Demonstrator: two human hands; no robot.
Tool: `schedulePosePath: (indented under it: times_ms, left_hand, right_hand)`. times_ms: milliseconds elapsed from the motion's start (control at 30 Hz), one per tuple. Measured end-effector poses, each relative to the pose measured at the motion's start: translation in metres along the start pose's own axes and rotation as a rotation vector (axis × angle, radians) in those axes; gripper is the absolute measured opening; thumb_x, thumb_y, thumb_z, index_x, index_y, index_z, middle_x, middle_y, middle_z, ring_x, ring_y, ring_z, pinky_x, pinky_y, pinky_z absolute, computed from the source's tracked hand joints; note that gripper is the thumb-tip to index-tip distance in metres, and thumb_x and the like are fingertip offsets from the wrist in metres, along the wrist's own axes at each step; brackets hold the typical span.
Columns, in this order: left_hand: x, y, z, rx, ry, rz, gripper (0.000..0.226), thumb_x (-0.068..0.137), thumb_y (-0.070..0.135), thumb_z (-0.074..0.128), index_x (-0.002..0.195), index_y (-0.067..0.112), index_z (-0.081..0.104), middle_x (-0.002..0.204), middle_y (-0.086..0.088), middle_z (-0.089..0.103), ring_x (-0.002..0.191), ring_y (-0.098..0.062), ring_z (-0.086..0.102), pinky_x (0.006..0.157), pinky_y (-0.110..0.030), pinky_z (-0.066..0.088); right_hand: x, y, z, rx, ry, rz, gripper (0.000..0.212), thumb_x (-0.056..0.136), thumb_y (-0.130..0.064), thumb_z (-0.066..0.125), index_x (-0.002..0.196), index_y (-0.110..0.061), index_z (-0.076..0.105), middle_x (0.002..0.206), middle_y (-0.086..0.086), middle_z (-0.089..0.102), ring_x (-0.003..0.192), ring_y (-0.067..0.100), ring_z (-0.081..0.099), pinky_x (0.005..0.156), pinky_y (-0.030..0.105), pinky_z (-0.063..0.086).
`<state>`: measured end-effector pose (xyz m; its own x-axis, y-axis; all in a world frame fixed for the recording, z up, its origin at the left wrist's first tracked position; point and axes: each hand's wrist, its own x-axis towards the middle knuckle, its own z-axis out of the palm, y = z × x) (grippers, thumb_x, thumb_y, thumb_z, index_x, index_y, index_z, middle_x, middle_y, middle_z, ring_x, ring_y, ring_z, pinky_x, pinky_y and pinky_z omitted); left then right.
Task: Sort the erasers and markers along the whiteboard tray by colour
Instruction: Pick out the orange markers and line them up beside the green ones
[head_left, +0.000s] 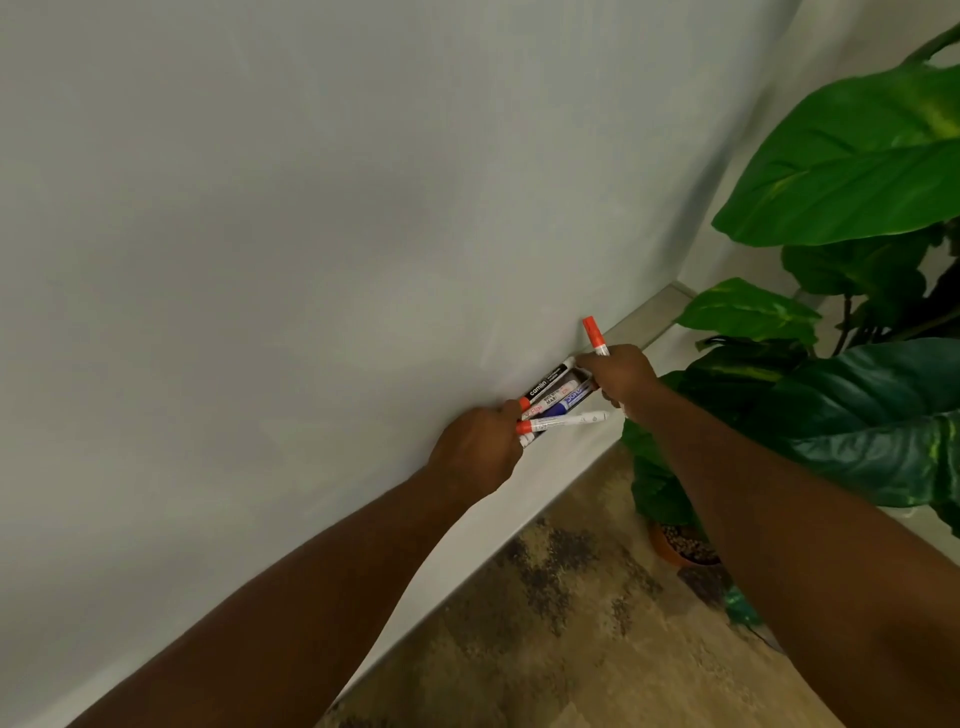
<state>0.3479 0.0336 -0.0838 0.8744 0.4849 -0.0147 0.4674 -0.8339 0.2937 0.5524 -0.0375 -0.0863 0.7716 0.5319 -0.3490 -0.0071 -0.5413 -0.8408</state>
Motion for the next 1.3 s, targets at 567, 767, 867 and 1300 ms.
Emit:
schedulePosePath:
  times_ms: [567, 767, 867, 1300]
  left_hand:
    - [-0.016, -0.005, -0.004, 0.109, 0.017, 0.012, 0.032, 0.097, 0.025, 0.049, 0.126, 0.013, 0.048, 0.109, -0.016, 0.064, 0.094, -0.032, 0.062, 0.077, -0.042, 0.05]
    - [-0.054, -0.015, -0.021, 0.091, 0.068, 0.006, 0.027, 0.096, 0.022, 0.052, 0.122, 0.015, 0.052, 0.106, -0.012, 0.062, 0.094, -0.027, 0.059, 0.077, -0.038, 0.05]
    - [-0.08, -0.023, -0.032, 0.087, 0.073, -0.008, 0.025, 0.097, 0.021, 0.051, 0.121, 0.015, 0.051, 0.109, -0.011, 0.063, 0.095, -0.025, 0.06, 0.081, -0.036, 0.053]
    - [-0.285, -0.105, -0.074, 0.135, 0.099, -0.246, 0.025, 0.098, 0.028, 0.046, 0.122, 0.023, 0.049, 0.1, -0.006, 0.059, 0.081, -0.022, 0.059, 0.069, -0.031, 0.047]
  right_hand:
    - [-0.026, -0.015, 0.018, 0.42, 0.139, 0.141, 0.006, 0.087, -0.017, 0.068, 0.09, -0.012, 0.068, 0.088, 0.007, 0.067, 0.06, 0.013, 0.054, 0.048, 0.024, 0.043]
    - [-0.055, -0.024, 0.014, 0.444, 0.14, 0.178, 0.002, 0.088, -0.018, 0.069, 0.088, -0.016, 0.068, 0.086, 0.005, 0.061, 0.062, 0.015, 0.045, 0.056, 0.027, 0.043]
    - [-0.078, -0.031, 0.015, 0.486, 0.074, 0.177, 0.005, 0.088, -0.018, 0.068, 0.087, -0.015, 0.066, 0.081, 0.003, 0.061, 0.06, 0.013, 0.043, 0.057, 0.027, 0.041]
    - [-0.219, -0.042, 0.135, 0.541, -0.254, 0.113, 0.019, 0.091, -0.027, 0.065, 0.076, -0.018, 0.057, 0.09, 0.008, 0.07, 0.033, 0.004, 0.032, 0.033, 0.017, 0.028]
